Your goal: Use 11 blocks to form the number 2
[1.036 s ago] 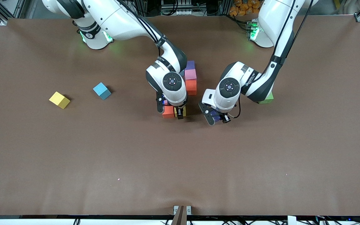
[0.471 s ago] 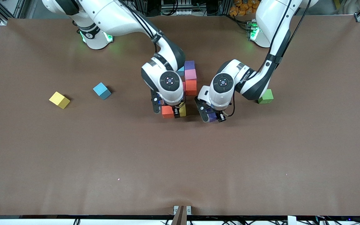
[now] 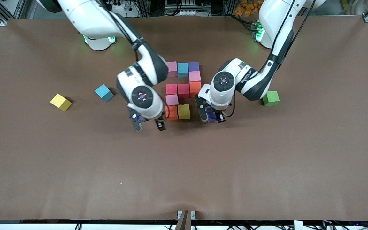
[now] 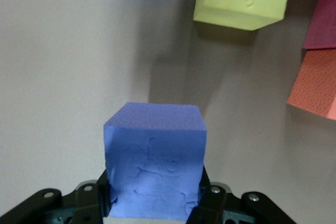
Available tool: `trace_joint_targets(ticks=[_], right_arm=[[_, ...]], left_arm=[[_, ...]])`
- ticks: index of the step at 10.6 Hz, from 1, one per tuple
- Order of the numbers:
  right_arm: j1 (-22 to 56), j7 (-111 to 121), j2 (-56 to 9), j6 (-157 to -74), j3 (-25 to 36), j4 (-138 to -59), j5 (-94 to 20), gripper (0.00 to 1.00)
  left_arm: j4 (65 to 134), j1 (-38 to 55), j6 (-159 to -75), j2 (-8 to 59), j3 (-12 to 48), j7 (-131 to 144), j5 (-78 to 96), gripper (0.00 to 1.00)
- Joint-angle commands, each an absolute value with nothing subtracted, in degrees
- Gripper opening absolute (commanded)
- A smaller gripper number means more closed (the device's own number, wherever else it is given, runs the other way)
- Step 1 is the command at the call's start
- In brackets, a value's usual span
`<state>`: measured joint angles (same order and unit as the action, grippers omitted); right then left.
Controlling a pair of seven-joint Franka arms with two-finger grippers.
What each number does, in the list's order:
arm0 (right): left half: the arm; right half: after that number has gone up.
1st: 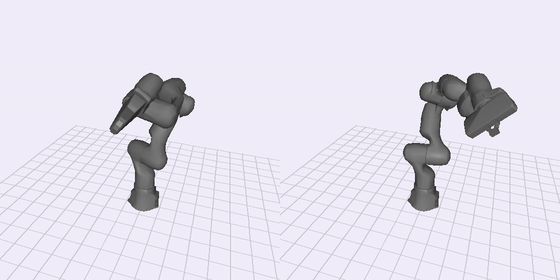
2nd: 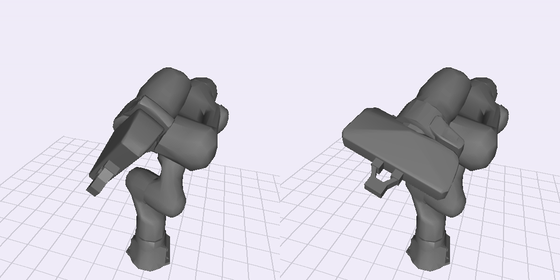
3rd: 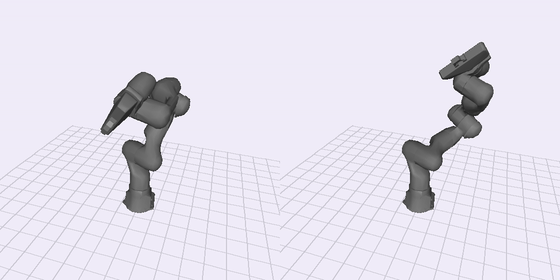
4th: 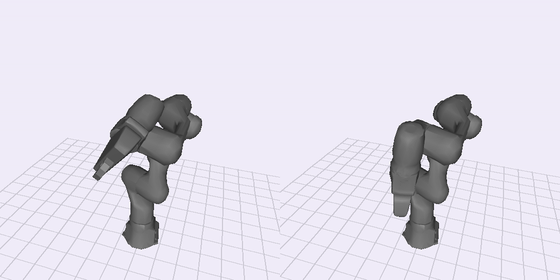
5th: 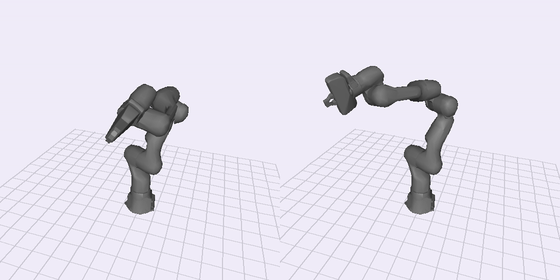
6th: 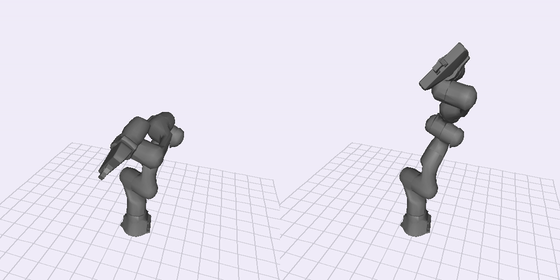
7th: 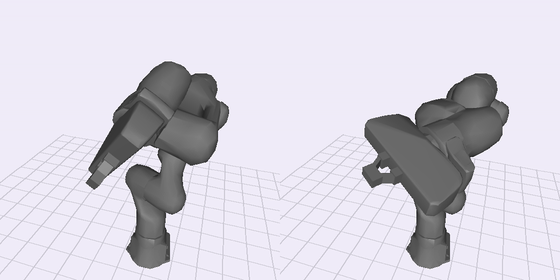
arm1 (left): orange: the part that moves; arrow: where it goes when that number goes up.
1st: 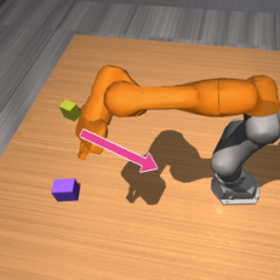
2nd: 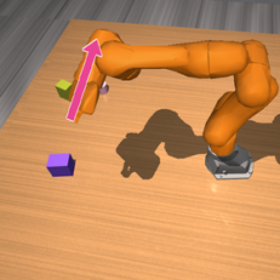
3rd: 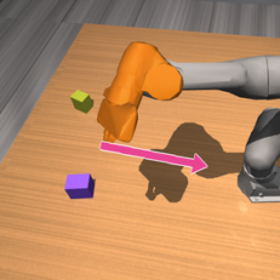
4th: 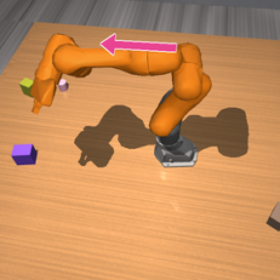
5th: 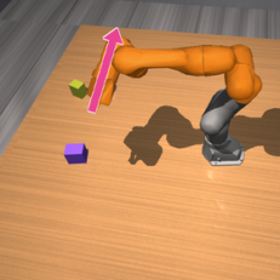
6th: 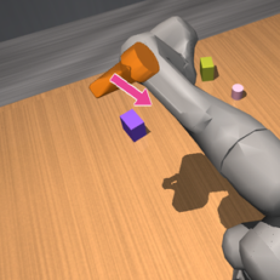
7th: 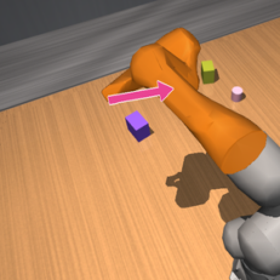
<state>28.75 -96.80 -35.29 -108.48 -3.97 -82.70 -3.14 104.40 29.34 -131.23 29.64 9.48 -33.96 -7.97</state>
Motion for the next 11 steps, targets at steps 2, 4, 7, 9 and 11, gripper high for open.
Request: trace_joint_targets(ticks=[2, 4, 7, 9, 11], right_arm=[[20.24, -78.80, -28.05, -101.53, -4.75, -86.57, -2.55, 1.00], [15.93, -70.44, -26.03, -98.54, -4.75, -86.75, -2.55, 1.00], [9.42, -56.48, -23.74, -94.15, -4.75, -86.57, -2.55, 1.00], [7.12, -48.81, -23.12, -93.43, -4.66, -86.57, -2.55, 1.00], [7.21, -40.39, -22.77, -92.99, -4.75, -86.66, -1.67, 1.00]], left_arm=[[104.94, 29.35, -133.15, 30.06, 10.90, -35.86, -10.28, 0.60], [104.77, 29.44, -134.38, 31.02, 11.51, -35.86, -12.56, 0.60], [101.43, 30.23, -134.56, 33.92, 11.51, -37.36, -12.74, 0.59], [98.63, 31.89, -134.56, 36.38, 11.51, -36.04, -11.87, 0.59], [98.17, 32.25, -134.56, 37.26, 11.51, -33.59, -12.13, 0.59]])
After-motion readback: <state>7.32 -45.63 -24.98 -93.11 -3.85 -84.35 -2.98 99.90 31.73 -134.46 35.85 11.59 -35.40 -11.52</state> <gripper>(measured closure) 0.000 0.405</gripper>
